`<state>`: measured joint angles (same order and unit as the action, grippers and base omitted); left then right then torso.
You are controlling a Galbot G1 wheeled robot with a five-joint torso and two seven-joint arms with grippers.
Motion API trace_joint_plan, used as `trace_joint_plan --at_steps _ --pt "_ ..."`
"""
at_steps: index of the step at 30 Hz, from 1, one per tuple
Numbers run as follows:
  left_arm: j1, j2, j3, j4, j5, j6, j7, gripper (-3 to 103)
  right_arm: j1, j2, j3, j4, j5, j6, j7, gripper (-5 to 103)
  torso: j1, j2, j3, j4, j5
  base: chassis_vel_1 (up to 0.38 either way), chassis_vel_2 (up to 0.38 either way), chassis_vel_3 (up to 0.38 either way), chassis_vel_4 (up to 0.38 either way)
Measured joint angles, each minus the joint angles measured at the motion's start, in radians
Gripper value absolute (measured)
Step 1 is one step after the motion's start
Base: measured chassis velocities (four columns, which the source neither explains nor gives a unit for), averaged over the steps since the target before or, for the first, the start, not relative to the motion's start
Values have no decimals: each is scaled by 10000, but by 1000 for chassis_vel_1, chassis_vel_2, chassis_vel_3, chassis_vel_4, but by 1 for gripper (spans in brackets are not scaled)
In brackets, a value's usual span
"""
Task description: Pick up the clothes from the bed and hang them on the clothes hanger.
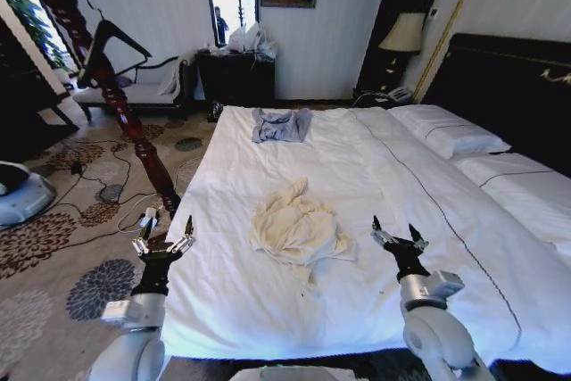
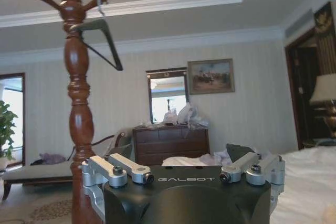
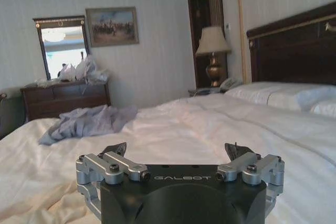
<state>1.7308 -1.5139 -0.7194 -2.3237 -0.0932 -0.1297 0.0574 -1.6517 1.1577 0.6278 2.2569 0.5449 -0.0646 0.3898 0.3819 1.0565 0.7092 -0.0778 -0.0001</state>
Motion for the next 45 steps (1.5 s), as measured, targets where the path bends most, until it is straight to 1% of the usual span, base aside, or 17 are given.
trace_joint_plan --at_steps 5,7,10,11,12,13,14,17,19,20,23,26,35,36,39,42,45 --pt "441 -48 410 832 -32 -92 26 100 133 89 -843 -157 786 -244 379 100 -1 1 -1 -2 0 0 0 0 0" --pt "721 -42 701 1383 -367 46 22 100 446 111 -1285 -470 1280 -376 510 100 -1 0 -1 2 -2 0 0 0 0" --pt "902 -8 883 1761 -446 201 30 100 788 14 -1585 -820 1708 -468 650 100 -1 0 0 1 3 0 0 0 0" --pt "983 13 959 1912 -361 281 26 100 931 -52 -1690 -928 2079 -535 758 100 -1 -1 -1 1 3 0 0 0 0" --pt "1133 35 1083 2207 137 327 -42 100 1211 -264 -1880 -961 3348 -908 1247 100 0 -1 0 1 2 0 0 0 0" --pt "1195 37 1136 2278 320 280 -62 100 1320 -344 -1926 -901 3929 -1116 1512 100 -1 -1 0 2 0 0 0 0 0" --pt "1195 37 1136 2278 320 280 -62 100 1320 -344 -1926 -901 3929 -1116 1512 100 -1 -1 0 2 0 0 0 0 0" --pt "1433 -23 1358 2184 418 207 -79 100 1746 -651 -2018 -535 5855 -2110 2560 100 -1 0 0 2 -1 0 0 0 0" --pt "1511 -100 1418 2035 457 136 -82 100 1961 -737 -2100 -446 6468 -2410 2974 100 0 0 -1 0 0 0 0 0 0" --pt "1511 -100 1418 2035 457 136 -82 100 1961 -737 -2100 -446 6468 -2410 2974 100 0 0 -1 0 0 0 0 0 0" --pt "1591 -162 1412 1999 725 -12 -120 100 2159 -589 -2313 -387 7271 -2609 3718 100 0 0 0 2 1 0 0 0 0" --pt "1653 -167 1368 1970 774 -49 -151 100 2153 -418 -2486 -393 7396 -2640 3842 100 -1 1 -1 0 -1 0 0 0 0" --pt "1752 -219 1285 1714 788 -34 -214 100 2631 507 -2916 -1457 6979 -2335 3521 101 0 0 0 0 2 0 0 0 0" --pt "1765 -240 1285 1674 801 -26 -219 100 2701 648 -2954 -1478 6967 -2278 3431 91 -1 0 0 1 0 0 0 0 0" --pt "1778 -266 1283 1660 811 -23 -229 100 2728 738 -3044 -1466 6889 -2240 3278 86 -1 0 0 0 0 0 0 0 0" --pt "1781 -335 1310 1733 837 -46 -309 100 2770 749 -3245 -1647 6403 -2137 2987 70 -1 0 0 0 -1 0 0 0 0" --pt "1783 -378 1354 1773 865 -47 -379 100 2807 738 -3293 -1798 6280 -2112 2906 64 -1 0 0 0 0 0 0 0 0"
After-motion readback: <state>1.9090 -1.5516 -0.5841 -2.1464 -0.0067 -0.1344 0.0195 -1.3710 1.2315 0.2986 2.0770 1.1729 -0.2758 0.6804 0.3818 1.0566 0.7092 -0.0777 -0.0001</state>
